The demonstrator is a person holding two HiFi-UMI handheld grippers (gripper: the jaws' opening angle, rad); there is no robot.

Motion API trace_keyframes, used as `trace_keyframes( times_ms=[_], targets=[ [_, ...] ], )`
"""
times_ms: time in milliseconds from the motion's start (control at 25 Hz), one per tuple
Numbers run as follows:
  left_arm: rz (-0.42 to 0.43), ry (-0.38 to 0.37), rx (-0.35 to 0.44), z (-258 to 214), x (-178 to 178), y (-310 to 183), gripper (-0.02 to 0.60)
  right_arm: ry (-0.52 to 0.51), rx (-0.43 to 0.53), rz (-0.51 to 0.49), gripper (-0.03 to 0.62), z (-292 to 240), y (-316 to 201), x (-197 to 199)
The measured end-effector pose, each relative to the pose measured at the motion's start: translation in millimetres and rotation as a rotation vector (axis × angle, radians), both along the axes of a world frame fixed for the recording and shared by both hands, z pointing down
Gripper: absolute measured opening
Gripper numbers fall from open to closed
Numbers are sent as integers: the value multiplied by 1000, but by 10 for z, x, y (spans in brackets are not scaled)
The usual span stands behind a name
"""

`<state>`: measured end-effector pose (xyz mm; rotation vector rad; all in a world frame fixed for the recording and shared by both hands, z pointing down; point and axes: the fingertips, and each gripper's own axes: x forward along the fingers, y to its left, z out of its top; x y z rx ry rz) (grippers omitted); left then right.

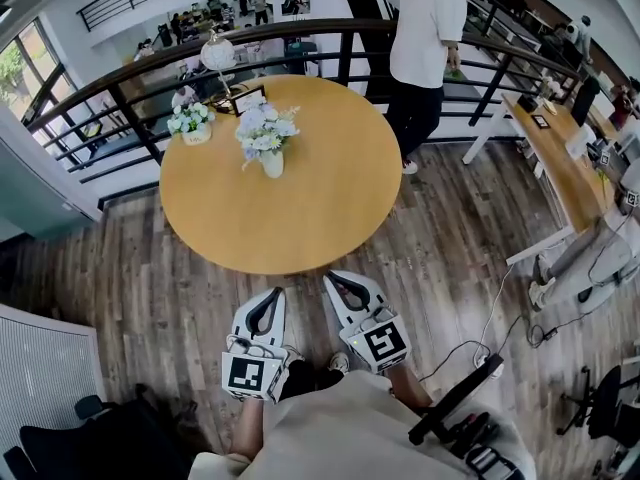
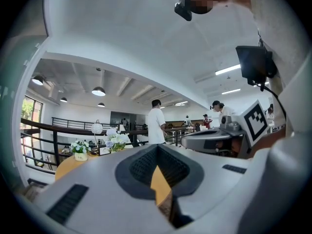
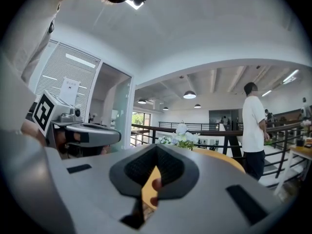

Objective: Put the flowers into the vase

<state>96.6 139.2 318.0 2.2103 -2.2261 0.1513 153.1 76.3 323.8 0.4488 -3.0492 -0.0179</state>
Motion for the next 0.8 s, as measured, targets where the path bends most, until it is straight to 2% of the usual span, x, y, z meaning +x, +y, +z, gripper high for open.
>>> trace_keyframes(
  times_ms=[80, 320, 440, 640, 800],
  targets=[
    [-18, -4, 3, -1, 36, 24, 6, 0, 27, -14, 6, -5, -8, 57],
    [-59, -24, 10, -2, 178, 78, 6, -2, 28, -47, 6, -20, -23, 167],
    [-79, -6, 31, -60, 228, 100, 6, -1, 42, -66, 6, -58, 11, 173],
    [-70, -26, 16, -59, 276, 79, 6, 8, 79, -88, 6, -54, 19, 166],
    [-71, 6, 53, -143, 402, 35, 6, 11, 36, -79, 6, -21, -12, 234]
  ],
)
